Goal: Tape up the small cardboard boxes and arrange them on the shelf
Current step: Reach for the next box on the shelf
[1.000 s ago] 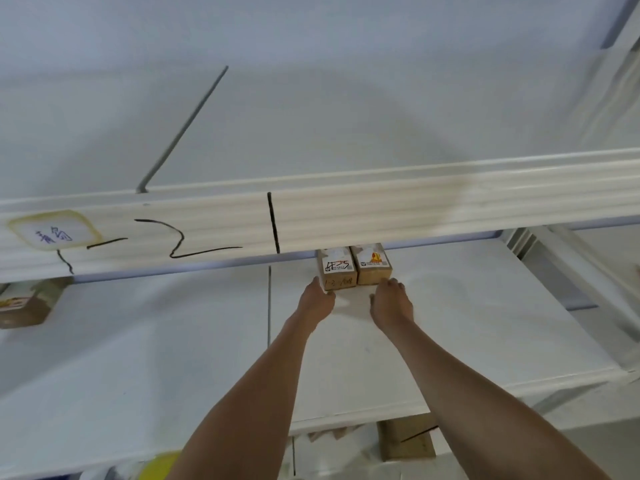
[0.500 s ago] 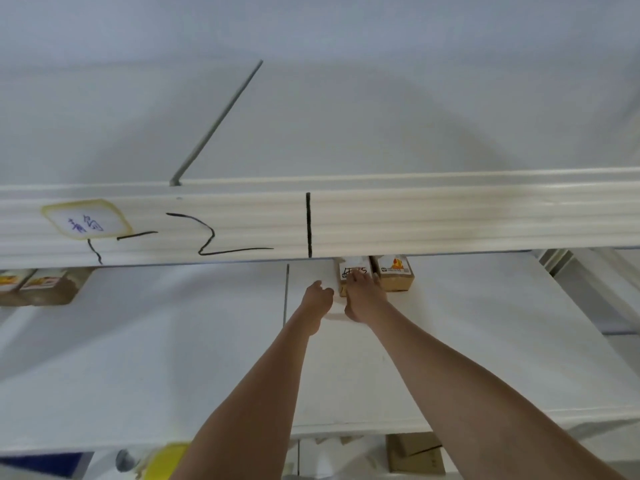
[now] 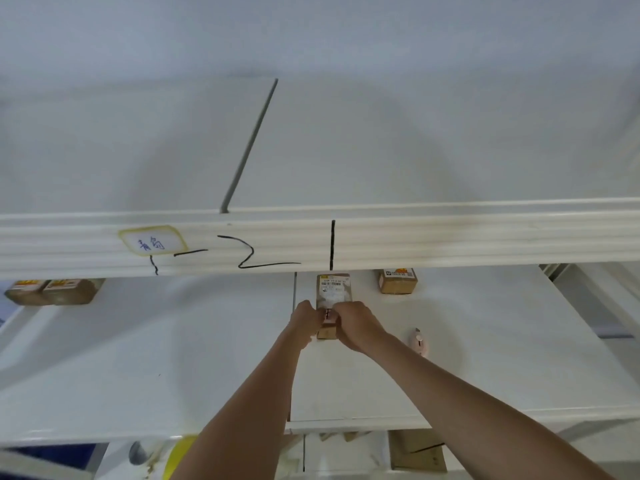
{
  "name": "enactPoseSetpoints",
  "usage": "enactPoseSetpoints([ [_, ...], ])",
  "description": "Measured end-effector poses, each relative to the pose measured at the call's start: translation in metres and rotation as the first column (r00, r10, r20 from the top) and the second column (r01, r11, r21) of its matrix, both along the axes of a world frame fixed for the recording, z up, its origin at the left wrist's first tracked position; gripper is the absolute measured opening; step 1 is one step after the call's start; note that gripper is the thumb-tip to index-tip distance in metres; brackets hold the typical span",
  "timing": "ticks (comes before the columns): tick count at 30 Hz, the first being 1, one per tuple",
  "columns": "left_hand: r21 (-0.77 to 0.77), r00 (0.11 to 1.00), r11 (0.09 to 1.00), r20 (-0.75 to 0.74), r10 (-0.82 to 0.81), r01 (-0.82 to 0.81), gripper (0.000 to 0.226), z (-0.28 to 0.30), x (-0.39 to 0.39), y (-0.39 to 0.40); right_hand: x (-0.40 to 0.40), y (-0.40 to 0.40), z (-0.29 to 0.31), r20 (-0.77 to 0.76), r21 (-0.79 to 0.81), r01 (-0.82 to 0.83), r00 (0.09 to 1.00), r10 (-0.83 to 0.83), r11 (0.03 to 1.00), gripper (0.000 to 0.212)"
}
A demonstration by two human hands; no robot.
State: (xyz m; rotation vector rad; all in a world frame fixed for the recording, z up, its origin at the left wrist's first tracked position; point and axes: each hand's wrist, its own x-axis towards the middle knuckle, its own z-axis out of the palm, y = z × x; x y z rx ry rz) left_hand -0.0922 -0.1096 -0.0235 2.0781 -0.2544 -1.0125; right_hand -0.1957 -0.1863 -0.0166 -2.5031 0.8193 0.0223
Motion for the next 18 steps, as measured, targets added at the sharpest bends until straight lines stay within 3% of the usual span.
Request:
enactPoseSetpoints([
  [1,0.052,0.999,0.998,0.022,-0.038,0.036,0.027,-0.001,-0.002,0.006,-0.002,-0.001,0.002,0.022,0.015,0.021,1.0,-0.021,1.0,0.018],
  [3,0.112,0.994,0.991,0.07,-0.083,0.075,0.029,-0.004,-0.009,0.017,-0.004,-0.005,0.005,0.05,0.054,0.117,0.992,-0.12,0.992,0.011],
  [6,0.179,0.98,0.975,0.124,-0.155,0.131,0.027,-0.01,-0.022,0.024,-0.005,-0.009,0.008,0.031,0.184,0.257,0.963,-0.267,0.949,0.043],
  [8,0.122,0.995,0.991,0.074,-0.071,0.061,0.027,-0.009,-0.031,0.028,-0.007,-0.006,0.007,-0.048,0.202,0.302,0.953,-0.299,0.932,0.054],
  [11,0.007,0.998,0.998,0.028,0.061,-0.061,0.033,-0.007,-0.038,0.031,-0.008,-0.003,0.003,-0.124,0.216,0.32,0.946,-0.299,0.922,0.056],
  [15,-0.118,0.989,0.987,-0.112,0.092,-0.105,0.044,0.001,-0.049,0.032,-0.013,0.002,-0.001,-0.165,0.241,0.379,0.923,-0.347,0.893,0.058],
  [18,-0.095,0.982,0.988,-0.15,0.11,-0.125,0.047,0.003,-0.056,0.033,-0.016,0.007,-0.001,-0.154,0.349,0.477,0.878,-0.453,0.806,0.063],
])
